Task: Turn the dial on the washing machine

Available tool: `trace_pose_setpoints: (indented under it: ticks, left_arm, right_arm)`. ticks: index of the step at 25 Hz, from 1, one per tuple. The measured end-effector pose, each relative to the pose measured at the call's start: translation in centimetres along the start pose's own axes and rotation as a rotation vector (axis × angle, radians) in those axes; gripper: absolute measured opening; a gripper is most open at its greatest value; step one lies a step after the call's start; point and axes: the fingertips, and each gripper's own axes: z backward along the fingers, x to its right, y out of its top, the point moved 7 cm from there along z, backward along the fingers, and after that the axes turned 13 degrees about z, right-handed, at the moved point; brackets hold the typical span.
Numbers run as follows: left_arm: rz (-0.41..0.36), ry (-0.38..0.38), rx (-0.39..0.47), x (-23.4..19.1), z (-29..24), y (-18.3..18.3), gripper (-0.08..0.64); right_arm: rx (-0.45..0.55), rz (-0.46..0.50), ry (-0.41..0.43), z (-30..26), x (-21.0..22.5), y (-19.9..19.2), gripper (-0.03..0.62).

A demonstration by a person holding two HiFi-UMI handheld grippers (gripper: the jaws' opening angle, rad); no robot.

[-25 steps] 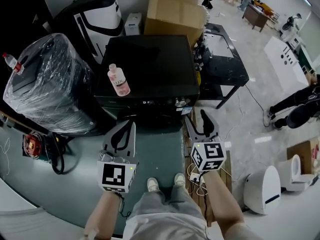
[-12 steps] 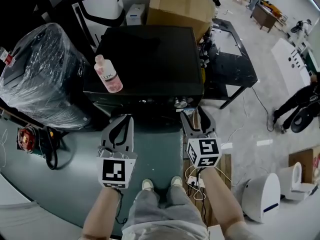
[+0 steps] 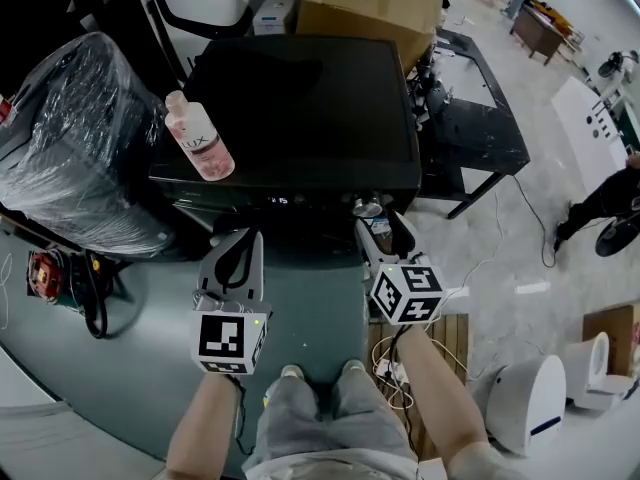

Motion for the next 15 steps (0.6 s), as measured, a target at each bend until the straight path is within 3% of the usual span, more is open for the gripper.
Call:
trace_pose_setpoints:
  ticks: [6,10,15]
  left_arm:
    - [0.003,0.006,-0.019,-0.6,-1.5,-2.9,0.02]
    - [0.007,0.006,-0.04,-0.7,-2.1,-4.3,0.02]
    - [-0.001,0.012,-0.074,-0.9,-2.9,-5.4,0.02]
  right_arm:
    - [0.007,0.004,-0.029,-2.1,0.7,-2.5,0.293]
    - [0.0,0.323,-0.117,-2.4,-0.4,-2.3,0.304]
    - [-0.078,0.668,-0.136,-3.3,-1.9,-2.2,0.308]
